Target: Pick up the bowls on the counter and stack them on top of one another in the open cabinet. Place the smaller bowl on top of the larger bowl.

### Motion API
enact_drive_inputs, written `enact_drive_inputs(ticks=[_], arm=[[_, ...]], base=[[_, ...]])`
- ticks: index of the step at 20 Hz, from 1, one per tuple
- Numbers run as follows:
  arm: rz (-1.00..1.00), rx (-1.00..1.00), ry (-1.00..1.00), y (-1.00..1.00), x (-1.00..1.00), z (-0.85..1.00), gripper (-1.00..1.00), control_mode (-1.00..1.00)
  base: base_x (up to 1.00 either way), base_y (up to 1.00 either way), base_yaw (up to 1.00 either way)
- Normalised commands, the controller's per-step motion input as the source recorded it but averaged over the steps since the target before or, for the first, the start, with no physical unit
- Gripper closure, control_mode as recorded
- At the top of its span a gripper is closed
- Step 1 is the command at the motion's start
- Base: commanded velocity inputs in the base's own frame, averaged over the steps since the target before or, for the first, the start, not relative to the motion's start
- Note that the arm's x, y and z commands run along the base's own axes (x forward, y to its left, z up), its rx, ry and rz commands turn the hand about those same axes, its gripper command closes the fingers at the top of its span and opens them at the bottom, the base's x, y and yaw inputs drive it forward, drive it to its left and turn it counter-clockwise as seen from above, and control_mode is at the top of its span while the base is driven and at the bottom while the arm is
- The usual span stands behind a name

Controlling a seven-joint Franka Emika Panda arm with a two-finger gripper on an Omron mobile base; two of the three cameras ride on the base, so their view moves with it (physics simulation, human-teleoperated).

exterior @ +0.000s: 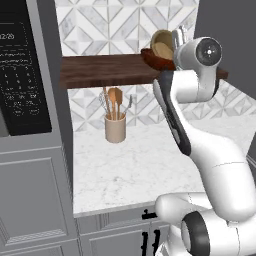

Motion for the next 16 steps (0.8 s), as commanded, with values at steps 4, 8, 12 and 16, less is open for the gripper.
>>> enact_drive_inputs(ticks=[4, 8, 12, 16], arm=[[-0.05, 0.08, -0.03, -0.24, -1.00, 0.00, -1.00, -1.00], [-0.06, -0.01, 0.12, -0.11, -1.00, -0.58, -1.00, -1.00], [0.00, -0.27, 0.26, 0.00, -1.00, -1.00, -1.00, -1.00], [0.00, -0.28, 0.22, 0.00, -1.00, -1.00, -1.00, -1.00]], base=[[0.00, 0.00, 0.00], [0.00, 0.00, 0.00], [0.00, 0.00, 0.00], [0.00, 0.00, 0.00]])
